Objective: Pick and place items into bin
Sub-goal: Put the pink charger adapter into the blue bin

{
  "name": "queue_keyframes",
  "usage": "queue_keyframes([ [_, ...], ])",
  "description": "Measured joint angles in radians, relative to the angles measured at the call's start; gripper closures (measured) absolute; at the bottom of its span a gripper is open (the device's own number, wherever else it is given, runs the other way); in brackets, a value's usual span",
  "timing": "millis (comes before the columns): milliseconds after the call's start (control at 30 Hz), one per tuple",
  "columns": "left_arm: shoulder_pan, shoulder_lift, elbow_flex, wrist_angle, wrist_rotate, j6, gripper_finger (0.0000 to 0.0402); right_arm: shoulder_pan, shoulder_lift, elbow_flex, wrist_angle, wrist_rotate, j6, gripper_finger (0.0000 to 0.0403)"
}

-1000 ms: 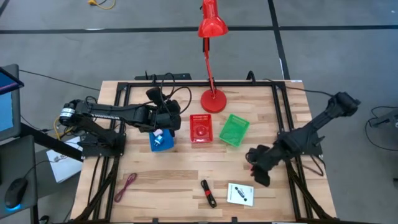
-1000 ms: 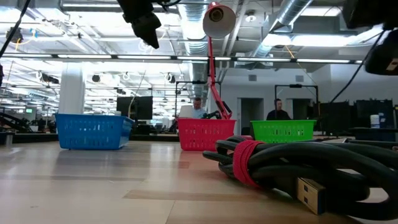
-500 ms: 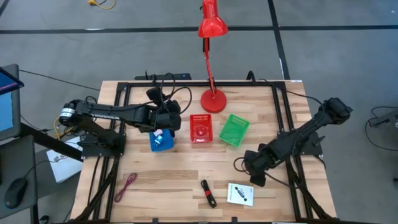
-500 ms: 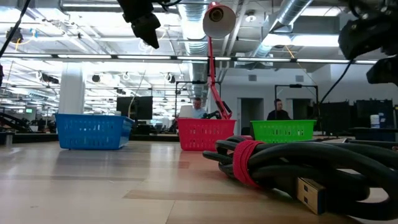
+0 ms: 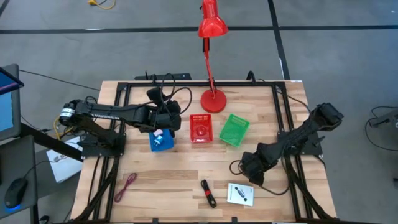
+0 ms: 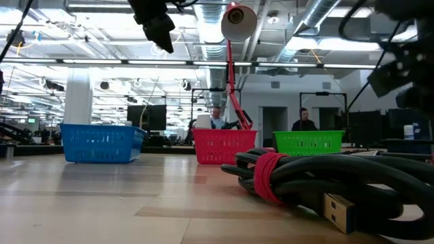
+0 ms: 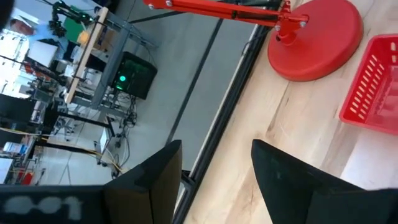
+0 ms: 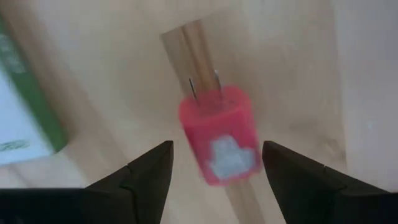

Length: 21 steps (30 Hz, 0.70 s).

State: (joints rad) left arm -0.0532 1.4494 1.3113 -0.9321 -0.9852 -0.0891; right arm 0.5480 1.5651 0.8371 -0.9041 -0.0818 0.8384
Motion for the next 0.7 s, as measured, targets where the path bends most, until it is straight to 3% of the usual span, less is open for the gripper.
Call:
queue_keyframes([
  [333, 0.000, 0.000, 0.000, 0.003, 0.011, 0.001, 0.0217, -0.002, 0.104, 0.005, 0.020, -0.003, -0.131, 0.0163],
  [700, 0.000, 0.000, 0.000, 0.003, 0.011, 0.025, 0.0217, -0.032, 0.024, -0.002, 0.037, 0.032, -0.148, 0.0186],
])
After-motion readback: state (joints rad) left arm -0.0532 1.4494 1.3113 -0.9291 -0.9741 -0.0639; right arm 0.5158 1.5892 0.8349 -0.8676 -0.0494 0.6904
